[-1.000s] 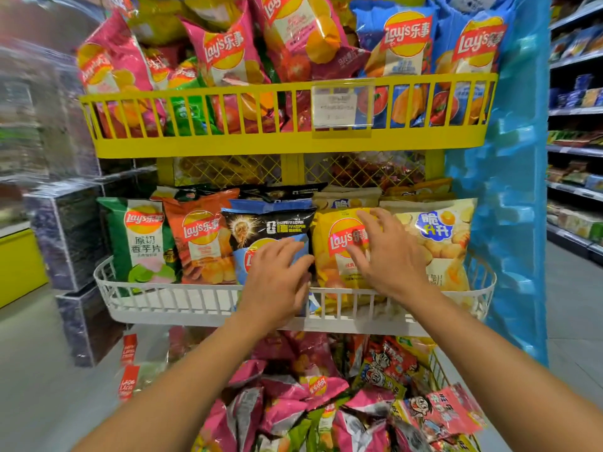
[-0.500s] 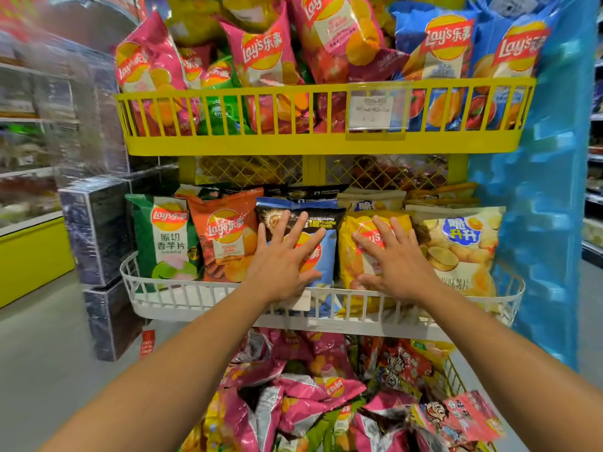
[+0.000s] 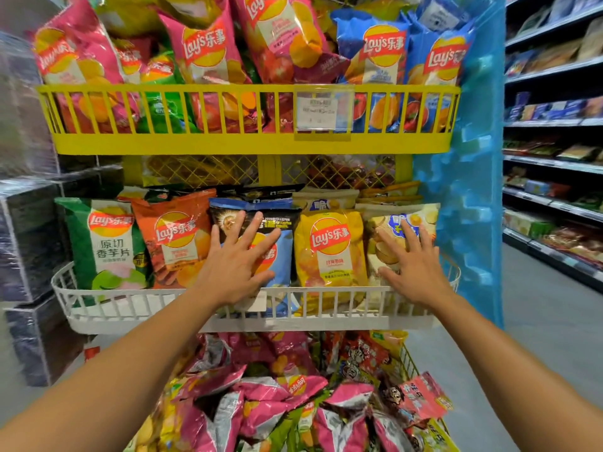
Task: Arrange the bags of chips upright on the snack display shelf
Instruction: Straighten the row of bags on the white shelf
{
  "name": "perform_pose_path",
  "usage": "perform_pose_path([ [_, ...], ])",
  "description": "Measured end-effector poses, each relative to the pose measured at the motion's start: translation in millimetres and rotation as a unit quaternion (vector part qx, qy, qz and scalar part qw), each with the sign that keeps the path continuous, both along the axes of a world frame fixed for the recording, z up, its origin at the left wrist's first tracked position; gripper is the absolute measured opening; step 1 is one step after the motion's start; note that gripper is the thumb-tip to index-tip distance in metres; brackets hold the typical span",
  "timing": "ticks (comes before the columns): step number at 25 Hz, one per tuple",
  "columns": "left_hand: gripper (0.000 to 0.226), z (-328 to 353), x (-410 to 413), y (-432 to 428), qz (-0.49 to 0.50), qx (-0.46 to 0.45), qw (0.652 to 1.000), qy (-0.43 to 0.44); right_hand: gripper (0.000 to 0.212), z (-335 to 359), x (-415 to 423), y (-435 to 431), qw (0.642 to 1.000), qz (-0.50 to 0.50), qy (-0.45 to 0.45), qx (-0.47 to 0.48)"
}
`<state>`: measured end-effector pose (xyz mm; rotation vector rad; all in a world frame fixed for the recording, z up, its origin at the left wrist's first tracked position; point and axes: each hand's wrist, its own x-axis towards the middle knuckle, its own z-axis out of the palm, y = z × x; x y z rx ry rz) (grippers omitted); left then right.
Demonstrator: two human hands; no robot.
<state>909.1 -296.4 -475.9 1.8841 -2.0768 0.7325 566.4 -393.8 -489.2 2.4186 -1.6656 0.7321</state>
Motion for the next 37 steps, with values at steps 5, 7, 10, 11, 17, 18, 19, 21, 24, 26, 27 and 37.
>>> perform_pose_path([
  [5,0.056,-4,8,21,-0.066,-0.133,0.989,0.003,0.062,4,42,35,0.991,0.062,-0.059,-0.100],
  [7,0.036,-8,33,32,-0.091,-0.216,0.971,0.047,0.056,2,82,56,0.983,0.121,-0.075,-0.116],
  [10,0.023,-8,93,46,0.011,-0.228,0.969,0.095,0.064,-7,140,77,0.978,0.177,-0.045,-0.105],
  [11,0.032,-5,110,48,0.063,-0.198,0.973,0.102,0.067,-11,156,81,0.976,0.189,-0.041,-0.103],
  [17,0.089,4,148,24,0.125,0.015,0.987,0.096,0.069,-30,203,87,0.977,0.185,-0.052,-0.094],
  [18,0.091,5,152,19,0.123,0.036,0.989,0.075,0.069,-30,203,88,0.978,0.180,-0.049,-0.093],
  [19,0.092,6,157,14,0.121,0.053,0.990,0.048,0.069,-31,205,88,0.979,0.174,-0.044,-0.092],
  [21,0.092,5,167,7,0.118,0.067,0.991,-0.005,0.069,-29,207,89,0.983,0.163,-0.032,-0.082],
  [24,0.092,2,169,5,0.119,0.069,0.990,-0.029,0.069,-25,207,91,0.985,0.155,-0.027,-0.074],
  [26,0.093,4,164,8,0.126,0.072,0.989,-0.017,0.069,-23,206,93,0.985,0.156,-0.031,-0.067],
  [27,0.092,7,160,11,0.129,0.071,0.989,-0.001,0.068,-22,206,95,0.985,0.158,-0.035,-0.060],
  [37,0.080,21,74,76,0.071,0.171,0.975,0.124,0.070,11,191,98,0.983,0.177,-0.031,0.029],
])
